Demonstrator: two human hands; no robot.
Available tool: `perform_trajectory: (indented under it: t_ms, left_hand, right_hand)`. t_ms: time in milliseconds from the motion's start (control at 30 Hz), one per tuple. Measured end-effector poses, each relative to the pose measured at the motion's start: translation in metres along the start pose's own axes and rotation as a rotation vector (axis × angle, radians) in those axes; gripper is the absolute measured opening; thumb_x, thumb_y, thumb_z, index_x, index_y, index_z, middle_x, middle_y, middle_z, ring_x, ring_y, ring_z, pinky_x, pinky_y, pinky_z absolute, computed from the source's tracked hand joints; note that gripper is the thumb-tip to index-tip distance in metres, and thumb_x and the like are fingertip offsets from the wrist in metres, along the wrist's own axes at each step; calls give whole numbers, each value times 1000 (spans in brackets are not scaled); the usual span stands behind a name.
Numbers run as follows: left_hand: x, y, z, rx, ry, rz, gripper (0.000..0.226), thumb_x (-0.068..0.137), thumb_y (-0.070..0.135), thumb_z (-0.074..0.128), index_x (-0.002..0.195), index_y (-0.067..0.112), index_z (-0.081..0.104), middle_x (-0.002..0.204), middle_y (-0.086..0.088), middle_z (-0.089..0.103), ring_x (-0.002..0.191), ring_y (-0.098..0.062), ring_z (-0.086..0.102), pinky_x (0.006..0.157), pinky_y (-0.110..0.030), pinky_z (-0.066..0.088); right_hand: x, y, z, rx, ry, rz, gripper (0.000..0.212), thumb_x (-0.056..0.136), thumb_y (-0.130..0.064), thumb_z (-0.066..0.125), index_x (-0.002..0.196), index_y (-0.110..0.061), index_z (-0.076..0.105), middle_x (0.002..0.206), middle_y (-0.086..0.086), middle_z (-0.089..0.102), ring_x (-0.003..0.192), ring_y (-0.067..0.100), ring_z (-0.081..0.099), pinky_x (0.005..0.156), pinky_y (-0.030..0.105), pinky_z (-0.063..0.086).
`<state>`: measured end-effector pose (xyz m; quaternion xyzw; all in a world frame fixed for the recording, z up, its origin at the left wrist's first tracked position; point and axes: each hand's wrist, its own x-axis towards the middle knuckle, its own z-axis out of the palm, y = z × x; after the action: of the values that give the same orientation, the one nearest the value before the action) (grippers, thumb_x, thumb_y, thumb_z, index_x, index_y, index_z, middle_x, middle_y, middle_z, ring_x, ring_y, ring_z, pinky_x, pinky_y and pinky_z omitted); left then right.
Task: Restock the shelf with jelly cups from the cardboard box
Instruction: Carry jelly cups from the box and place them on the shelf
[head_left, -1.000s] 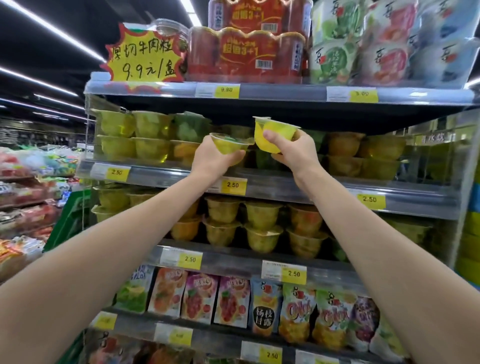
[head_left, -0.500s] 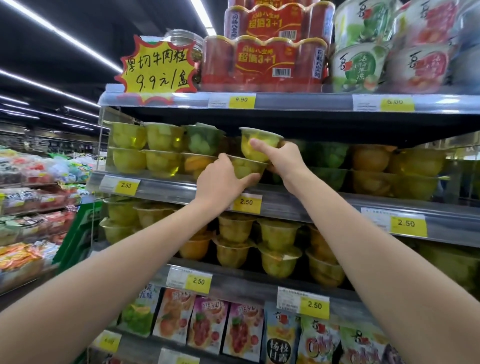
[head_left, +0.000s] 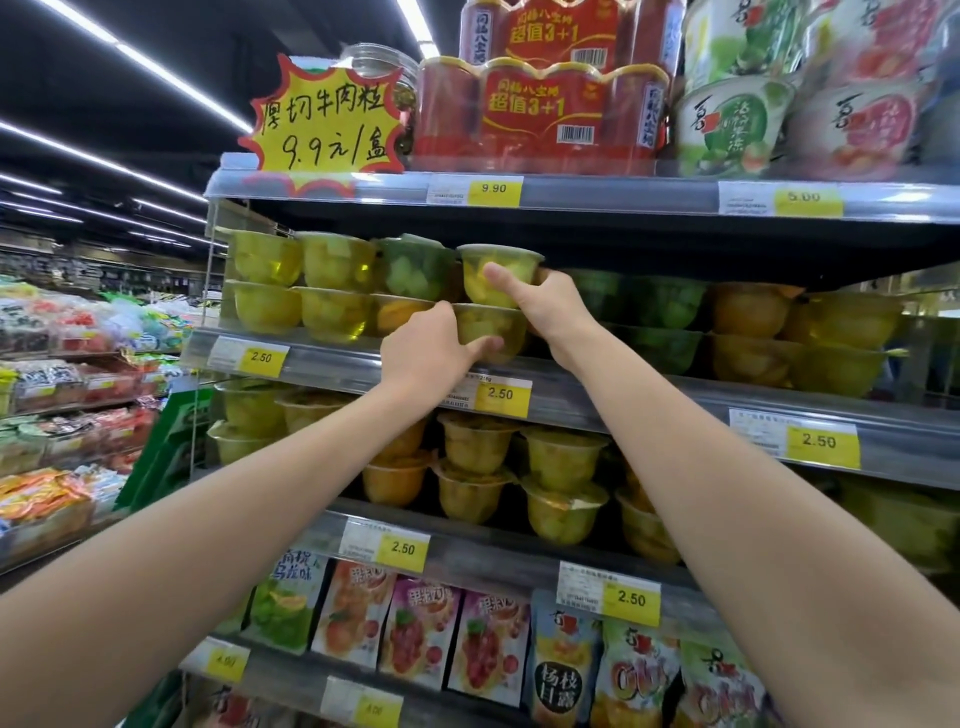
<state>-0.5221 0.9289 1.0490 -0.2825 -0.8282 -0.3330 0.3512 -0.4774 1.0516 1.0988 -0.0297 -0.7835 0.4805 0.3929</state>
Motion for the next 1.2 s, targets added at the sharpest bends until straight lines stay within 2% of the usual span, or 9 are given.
perform_trajectory:
  t_ms: [167, 333, 467, 567, 667, 767, 900, 1067, 1200]
  left_hand:
    - [-2, 2, -3, -2, -28, -1, 47, 85, 58, 57, 98, 13, 52, 88, -1, 61, 74, -17, 56, 61, -29, 40]
    - [-3, 0, -6, -56, -74, -9, 51, 85, 55, 61, 109, 11, 53, 98, -4, 64, 80, -19, 59, 64, -30, 45]
    - [-9, -2, -9, -104, -83, 8, 58, 84, 53, 64, 121, 11, 49, 111, -5, 64, 96, -22, 62, 68, -28, 44]
    - [-16, -1, -11, -33, -77, 7, 63, 83, 56, 62, 125, 12, 47, 114, -6, 63, 104, -24, 61, 71, -31, 42]
    - [-25, -4, -10, 78, -27, 84, 57, 85, 56, 59, 121, 12, 50, 112, -6, 62, 105, -24, 57, 74, -33, 45]
    - [-37, -8, -9, 209, 12, 213, 51, 91, 50, 53, 124, 11, 53, 120, -7, 59, 112, -26, 52, 85, -36, 45]
    - [-59, -11, -10, 280, 1, 302, 49, 91, 46, 49, 124, 10, 55, 125, -8, 56, 113, -29, 52, 88, -38, 43]
    - [-97, -10, -19, 364, -117, 325, 54, 89, 48, 50, 127, 10, 51, 126, -9, 57, 117, -31, 51, 91, -40, 41]
    - [-141, -10, -26, 387, -207, 338, 57, 88, 50, 51, 127, 10, 52, 123, -9, 59, 111, -31, 55, 86, -39, 44]
  right_hand:
    - [-4, -3, 4, -51, 8, -38, 60, 84, -48, 67, 127, -9, 52, 113, 3, 59, 104, 18, 55, 71, 21, 44]
    - [-5, -5, 2, -219, 0, -77, 66, 85, -52, 63, 133, -9, 48, 125, 6, 58, 112, 20, 55, 83, 26, 45]
    - [-16, -5, -5, -281, -1, -87, 71, 87, -52, 60, 138, -6, 43, 134, 8, 53, 121, 22, 52, 89, 29, 46]
    - [-33, -4, -10, -403, 24, -103, 77, 89, -55, 56, 144, -5, 37, 140, 10, 49, 125, 24, 49, 92, 30, 43]
    - [-57, 0, -16, -582, 62, -140, 63, 93, -54, 50, 134, -6, 47, 126, 8, 58, 114, 23, 56, 86, 32, 47]
    - [-83, 6, -25, -891, 104, -227, 51, 96, -51, 44, 121, -8, 57, 110, 7, 65, 99, 25, 61, 81, 38, 51]
    - [-113, 21, -38, -1200, 56, -373, 47, 98, -44, 43, 125, -8, 56, 120, 9, 62, 111, 29, 55, 96, 44, 42]
    - [-161, 29, -46, -1249, -19, -399, 49, 95, -40, 47, 131, -7, 52, 130, 12, 57, 120, 31, 50, 100, 42, 39]
    - [-209, 36, -49, -1253, -105, -331, 48, 94, -44, 47, 125, -9, 56, 120, 11, 62, 109, 31, 56, 86, 40, 47]
